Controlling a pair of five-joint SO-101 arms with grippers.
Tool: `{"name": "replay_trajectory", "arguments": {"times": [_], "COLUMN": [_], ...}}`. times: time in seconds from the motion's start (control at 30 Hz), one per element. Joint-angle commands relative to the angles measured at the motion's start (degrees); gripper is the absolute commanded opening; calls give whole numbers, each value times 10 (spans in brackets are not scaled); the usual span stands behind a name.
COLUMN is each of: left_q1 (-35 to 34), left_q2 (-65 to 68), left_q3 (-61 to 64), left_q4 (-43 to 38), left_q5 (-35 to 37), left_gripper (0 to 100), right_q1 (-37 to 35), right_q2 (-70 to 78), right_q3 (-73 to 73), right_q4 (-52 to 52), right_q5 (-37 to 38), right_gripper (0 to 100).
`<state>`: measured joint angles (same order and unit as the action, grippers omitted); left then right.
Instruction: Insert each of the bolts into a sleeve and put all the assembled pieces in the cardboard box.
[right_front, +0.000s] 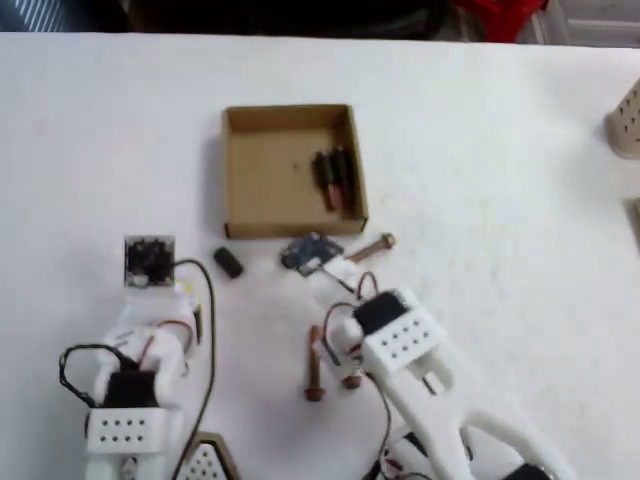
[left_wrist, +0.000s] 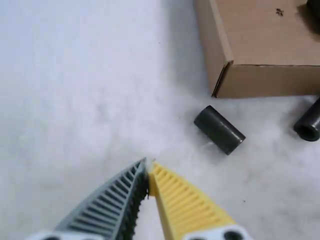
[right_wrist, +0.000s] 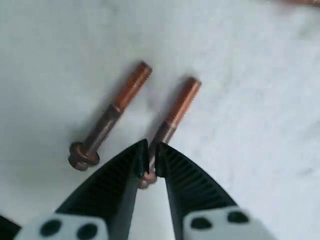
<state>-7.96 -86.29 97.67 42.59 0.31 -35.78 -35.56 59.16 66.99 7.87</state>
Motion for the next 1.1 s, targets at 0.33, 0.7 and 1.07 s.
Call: {"name": "replay_trajectory", "arguments": {"times": [0.33, 0.7, 1.07], "left_q1": [7, 7, 6], "left_q2": [-7, -7, -7], "left_q3": [-3, -3, -3], "left_q4": [-12, -12, -12], "left_q5": [-4, -4, -4], "left_gripper": [24, 24, 24], "right_q1": [-33, 142, 250], "right_q2": [1, 7, 7], "right_q3": [73, 74, 48], "right_q4": [-100, -28, -21], "right_q5": [-99, 62, 200], "right_gripper": [18, 18, 18]}}
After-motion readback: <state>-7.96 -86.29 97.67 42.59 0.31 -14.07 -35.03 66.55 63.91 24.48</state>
